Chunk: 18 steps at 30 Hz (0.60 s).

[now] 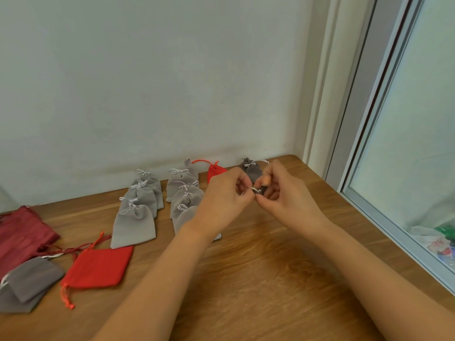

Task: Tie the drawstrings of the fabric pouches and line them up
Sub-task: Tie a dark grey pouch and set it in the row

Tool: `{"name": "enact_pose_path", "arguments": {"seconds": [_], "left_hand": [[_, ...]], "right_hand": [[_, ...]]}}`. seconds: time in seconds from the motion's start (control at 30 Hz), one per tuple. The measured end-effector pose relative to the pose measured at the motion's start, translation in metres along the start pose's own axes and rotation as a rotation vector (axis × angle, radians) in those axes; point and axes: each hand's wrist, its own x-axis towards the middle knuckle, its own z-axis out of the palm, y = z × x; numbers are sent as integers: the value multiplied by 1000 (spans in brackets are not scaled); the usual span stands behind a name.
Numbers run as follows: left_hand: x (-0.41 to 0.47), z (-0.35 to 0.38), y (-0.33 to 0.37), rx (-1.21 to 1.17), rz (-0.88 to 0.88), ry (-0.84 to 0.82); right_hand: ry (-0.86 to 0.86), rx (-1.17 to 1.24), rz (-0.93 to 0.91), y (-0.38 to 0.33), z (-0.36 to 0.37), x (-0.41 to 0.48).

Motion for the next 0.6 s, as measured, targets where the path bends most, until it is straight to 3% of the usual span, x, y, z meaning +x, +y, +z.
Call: {"name": "enact_pose_path", "arguments": {"seconds": [0.23,0.4,0.6], "left_hand": [[-1,6,2,-136,14,108],[-4,15,-7,-41,91,74],[-3,12,-9,-32,213,122]], "right_hand": [[25,211,70,-3,-11,3],[23,225,79,0,-7,2],[-24,457,266,4,-17,7]]}}
